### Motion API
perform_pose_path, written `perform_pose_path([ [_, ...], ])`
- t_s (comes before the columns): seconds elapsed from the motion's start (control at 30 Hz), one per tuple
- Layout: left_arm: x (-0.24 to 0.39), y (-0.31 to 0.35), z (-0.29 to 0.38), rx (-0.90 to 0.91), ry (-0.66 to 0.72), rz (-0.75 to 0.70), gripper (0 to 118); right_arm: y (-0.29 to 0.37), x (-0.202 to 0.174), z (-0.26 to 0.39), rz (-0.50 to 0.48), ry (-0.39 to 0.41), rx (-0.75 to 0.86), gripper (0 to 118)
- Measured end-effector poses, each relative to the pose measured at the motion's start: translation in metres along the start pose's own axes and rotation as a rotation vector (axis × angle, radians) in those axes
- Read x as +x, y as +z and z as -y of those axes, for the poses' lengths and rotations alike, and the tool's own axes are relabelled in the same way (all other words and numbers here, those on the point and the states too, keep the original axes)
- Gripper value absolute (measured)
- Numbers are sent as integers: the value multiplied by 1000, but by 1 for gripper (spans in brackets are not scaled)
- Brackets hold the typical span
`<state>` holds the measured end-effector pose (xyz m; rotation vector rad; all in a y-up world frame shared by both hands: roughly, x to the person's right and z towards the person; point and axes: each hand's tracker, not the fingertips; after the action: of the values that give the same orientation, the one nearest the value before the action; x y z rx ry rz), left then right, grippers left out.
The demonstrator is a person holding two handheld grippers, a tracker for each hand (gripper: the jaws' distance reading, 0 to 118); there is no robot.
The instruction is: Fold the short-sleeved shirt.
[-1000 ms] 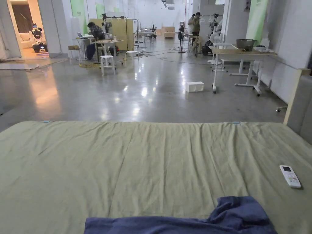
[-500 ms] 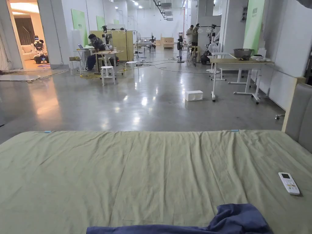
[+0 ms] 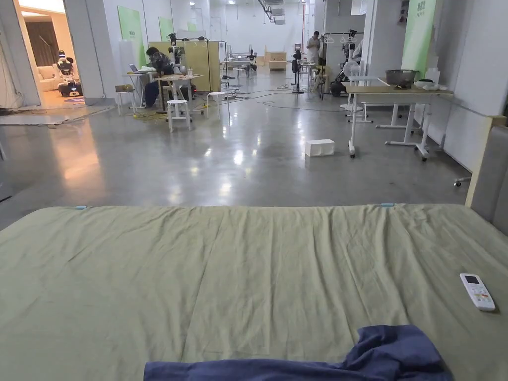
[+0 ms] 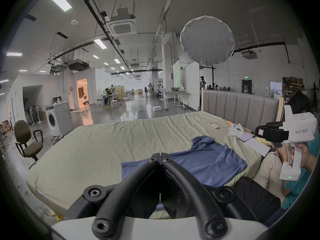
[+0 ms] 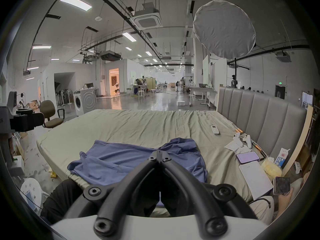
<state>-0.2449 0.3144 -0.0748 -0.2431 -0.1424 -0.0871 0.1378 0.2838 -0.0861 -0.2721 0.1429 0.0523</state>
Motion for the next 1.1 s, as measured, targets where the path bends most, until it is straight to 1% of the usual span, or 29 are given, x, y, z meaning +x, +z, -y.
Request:
perform_pose_path([
  [0.2,-15,-22,7,-31,61,20,0,-11,1,5,-23,-30,-23,0],
  [0.23,-21,-27,7,-30,85,21,0,-14,2,6,-33,-51,-30,0],
  [0.33,-42,-49,11,-26,169,53,0,-22,9,7,-99,-170,-49,0],
  [0.37,-51,-60,13,-40,200,57,9,-24,12,9,-119,-195,-43,0],
  [0.4,-61,-74,16,-56,238,59,24,-26,16,12,-120,-202,-40,0],
  [0.43,-69,-88,21,-70,269,57,50,-28,17,13,-112,-202,-46,0],
  [0.47,-79,-107,26,-110,299,50,78,-32,18,15,-107,-206,-57,0],
  [0.5,-89,-129,33,-143,326,41,84,-35,20,16,-104,-206,-74,0],
  [0.57,-105,-176,49,-228,300,24,84,-41,26,22,-101,-209,-103,0],
  [0.63,-113,-227,60,-335,172,-57,84,-46,29,26,-90,-212,-131,0],
  [0.67,-117,-249,65,-368,132,-80,84,-49,31,26,-82,-214,-142,0],
  [0.73,-124,-294,76,-364,77,-88,84,-52,34,27,-55,-234,-156,0],
  [0.77,-127,-312,81,-330,74,-54,84,-54,36,28,-48,-259,-163,0],
  [0.8,-130,-332,87,-333,77,-55,83,-56,38,28,-47,-288,-168,0],
  [0.87,-132,-373,96,-490,116,-127,83,-57,41,27,-30,-318,-162,0],
  [0.9,-133,-389,102,-532,135,-160,82,-57,41,28,-21,-318,-161,0],
  [0.93,-136,-402,107,-592,175,-145,80,-56,43,31,-13,-320,-162,0],
  [1.0,-138,-421,117,-719,268,-108,69,-56,45,35,2,-321,-179,0],
  [1.03,-136,-421,122,-714,270,-126,60,-57,46,37,3,-321,-187,0],
  [1.07,-131,-422,124,-685,233,-137,38,-57,46,39,3,-315,-200,0],
  [1.1,-127,-420,126,-685,212,-144,23,-57,46,40,6,-307,-211,0],
])
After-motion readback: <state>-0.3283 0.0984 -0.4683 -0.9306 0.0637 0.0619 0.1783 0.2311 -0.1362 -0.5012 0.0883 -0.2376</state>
